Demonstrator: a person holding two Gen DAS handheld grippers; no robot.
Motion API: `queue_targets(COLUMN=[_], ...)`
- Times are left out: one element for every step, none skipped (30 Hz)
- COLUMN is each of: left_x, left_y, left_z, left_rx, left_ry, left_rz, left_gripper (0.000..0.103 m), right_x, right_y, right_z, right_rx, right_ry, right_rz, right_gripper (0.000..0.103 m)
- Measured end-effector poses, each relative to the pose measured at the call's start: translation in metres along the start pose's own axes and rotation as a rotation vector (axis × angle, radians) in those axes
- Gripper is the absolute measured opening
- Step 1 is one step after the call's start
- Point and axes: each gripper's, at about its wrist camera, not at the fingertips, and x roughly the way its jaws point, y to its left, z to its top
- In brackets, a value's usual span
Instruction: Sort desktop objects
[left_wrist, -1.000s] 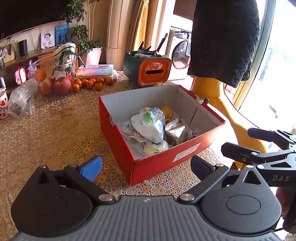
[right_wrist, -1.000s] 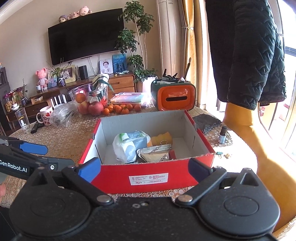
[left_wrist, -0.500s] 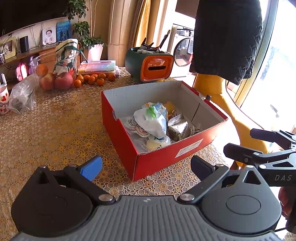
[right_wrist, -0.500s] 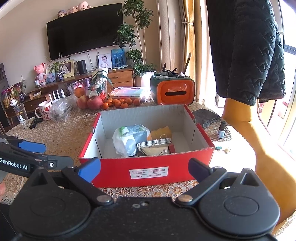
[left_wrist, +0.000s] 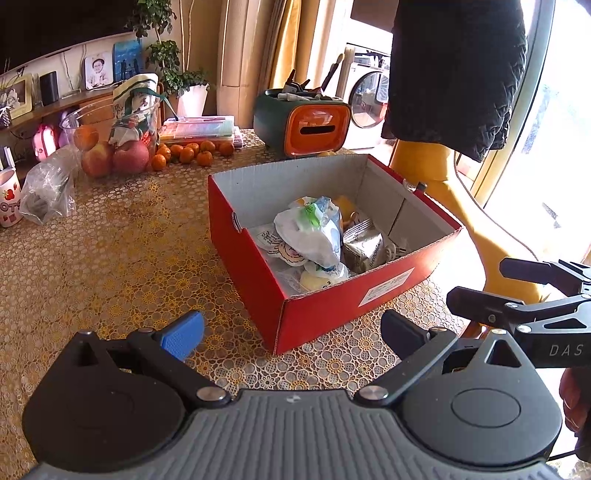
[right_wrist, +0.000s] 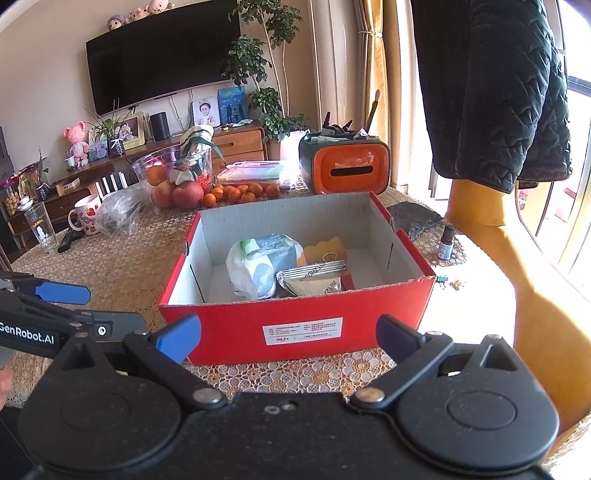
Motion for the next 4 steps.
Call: queue_targets(left_x=[-0.0003, -0.0005, -0.0008, -0.0011], left_y=[0.001, 0.0023, 0.0037, 0.0051], left_z=[-0.0002, -0.0004, -0.0006, -0.0008], left_rx=[-0.005, -0.01, -0.011, -0.013], left_ry=[0.001, 0.002, 0.004, 0.005], left_rz=[-0.004, -0.01, -0.018, -0.024], left_gripper=[0.102, 0.102, 0.102, 0.102], right_x=[0.0002, 0.0002, 0.0003, 0.0003], right_y=[0.001, 0.0021, 0.0029, 0.004], right_z=[-0.0002, -0.0004, -0.0001, 0.0], right_rx=[-0.002, -0.005, -0.008, -0.009], right_ry=[0.001, 0.002, 0.003, 0.004], right_rz=[0.0, 0.0, 0.0, -0.001], right_gripper=[0.101, 0.101, 0.101, 0.101])
